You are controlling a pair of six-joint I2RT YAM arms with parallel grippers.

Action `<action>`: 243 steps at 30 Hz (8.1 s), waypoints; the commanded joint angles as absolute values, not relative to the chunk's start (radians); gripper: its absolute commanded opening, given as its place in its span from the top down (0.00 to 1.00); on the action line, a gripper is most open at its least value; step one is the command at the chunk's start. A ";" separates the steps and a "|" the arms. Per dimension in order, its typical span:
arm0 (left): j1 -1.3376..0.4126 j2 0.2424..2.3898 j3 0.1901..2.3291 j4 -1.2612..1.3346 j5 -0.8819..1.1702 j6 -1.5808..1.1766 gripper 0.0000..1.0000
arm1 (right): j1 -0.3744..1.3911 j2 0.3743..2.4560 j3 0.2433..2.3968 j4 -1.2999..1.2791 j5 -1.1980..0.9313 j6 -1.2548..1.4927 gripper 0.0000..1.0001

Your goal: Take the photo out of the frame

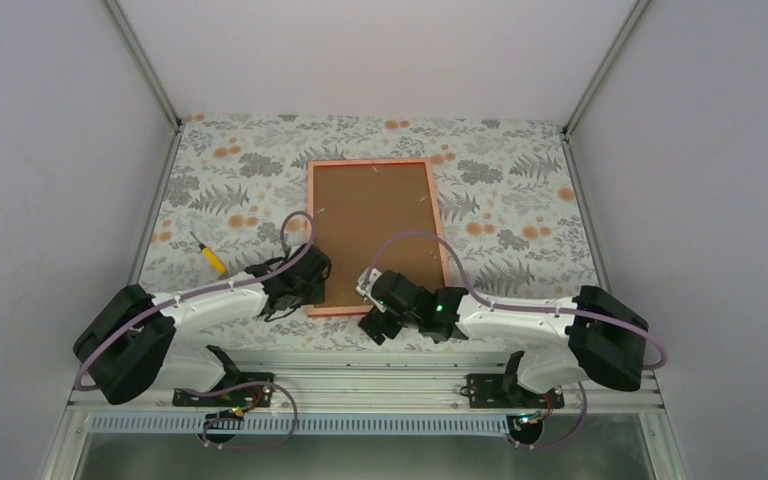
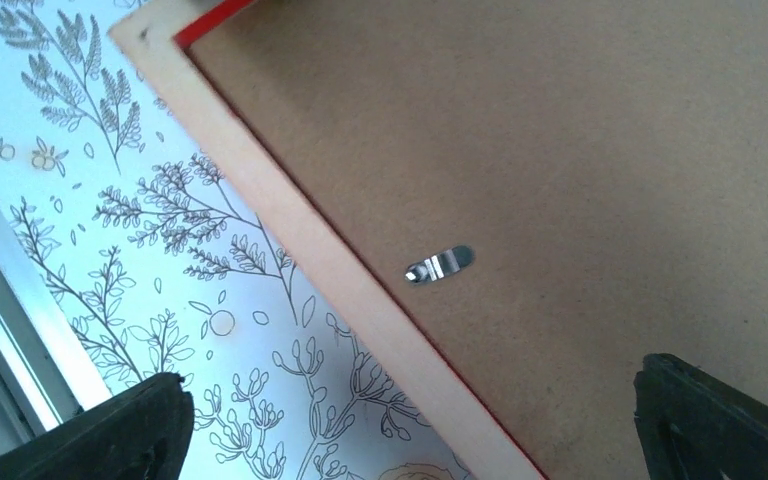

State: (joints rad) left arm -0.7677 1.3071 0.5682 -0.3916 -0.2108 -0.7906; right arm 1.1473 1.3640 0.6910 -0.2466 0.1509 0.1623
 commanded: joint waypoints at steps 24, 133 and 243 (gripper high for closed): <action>-0.723 1.213 0.692 -0.420 -0.179 -0.705 0.92 | 1.374 1.656 0.666 0.138 0.966 -0.217 0.20; -0.589 0.468 0.645 -0.607 -0.476 -0.808 0.00 | 1.051 0.951 0.605 0.349 -0.056 0.192 0.96; -0.271 1.220 0.527 -0.477 -0.167 -0.647 0.22 | 0.628 1.510 0.752 -0.549 0.065 0.567 0.63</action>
